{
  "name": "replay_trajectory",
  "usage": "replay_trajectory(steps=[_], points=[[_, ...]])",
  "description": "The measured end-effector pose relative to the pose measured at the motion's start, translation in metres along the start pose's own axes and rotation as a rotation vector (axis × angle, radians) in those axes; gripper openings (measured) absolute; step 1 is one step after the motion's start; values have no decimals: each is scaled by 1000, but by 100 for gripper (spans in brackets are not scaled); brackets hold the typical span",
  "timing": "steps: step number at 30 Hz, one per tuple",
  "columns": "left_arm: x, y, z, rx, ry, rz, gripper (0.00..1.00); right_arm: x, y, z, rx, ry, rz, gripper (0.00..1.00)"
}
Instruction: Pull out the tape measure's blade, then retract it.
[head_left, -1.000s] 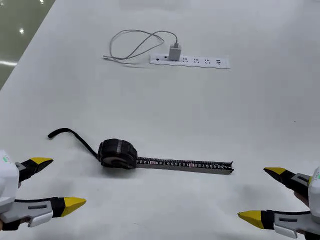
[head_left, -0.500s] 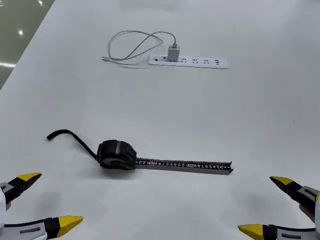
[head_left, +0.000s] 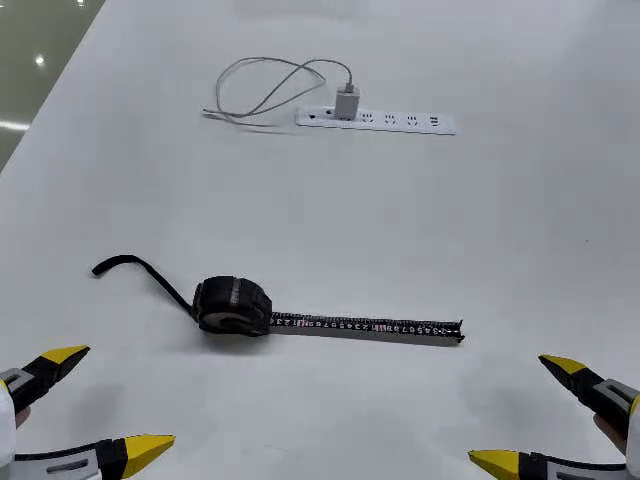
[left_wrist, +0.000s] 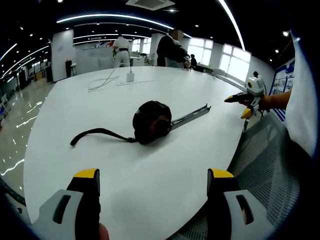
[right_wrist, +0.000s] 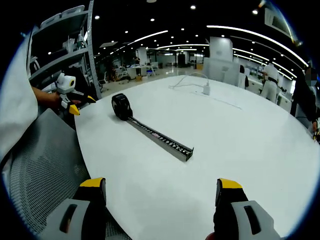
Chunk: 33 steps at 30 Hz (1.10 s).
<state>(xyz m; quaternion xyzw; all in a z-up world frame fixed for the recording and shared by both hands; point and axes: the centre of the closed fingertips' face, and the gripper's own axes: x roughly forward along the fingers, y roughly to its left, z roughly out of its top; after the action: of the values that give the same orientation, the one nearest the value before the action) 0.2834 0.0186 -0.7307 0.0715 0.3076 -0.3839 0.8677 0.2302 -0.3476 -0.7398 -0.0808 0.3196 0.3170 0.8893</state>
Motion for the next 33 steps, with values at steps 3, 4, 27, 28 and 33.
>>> replay_trajectory(steps=[3, 4, 27, 28, 33], points=[[1, 0, 0, -12, -3, -2, 86, 1, 2, -1, 1, 2, 3, 90], [1, -1, 0, -10, -4, -2, 86, 1, 2, -2, -3, 4, 4, 90], [0, -3, 4, -23, -5, 4, 85, 0, 2, -3, 4, 6, 5, 89], [0, -4, 5, -25, -6, 2, 85, 0, 2, -3, 5, 4, 5, 89], [4, -7, 6, -22, -4, 1, 85, 2, 3, -1, 2, 3, 14, 90]])
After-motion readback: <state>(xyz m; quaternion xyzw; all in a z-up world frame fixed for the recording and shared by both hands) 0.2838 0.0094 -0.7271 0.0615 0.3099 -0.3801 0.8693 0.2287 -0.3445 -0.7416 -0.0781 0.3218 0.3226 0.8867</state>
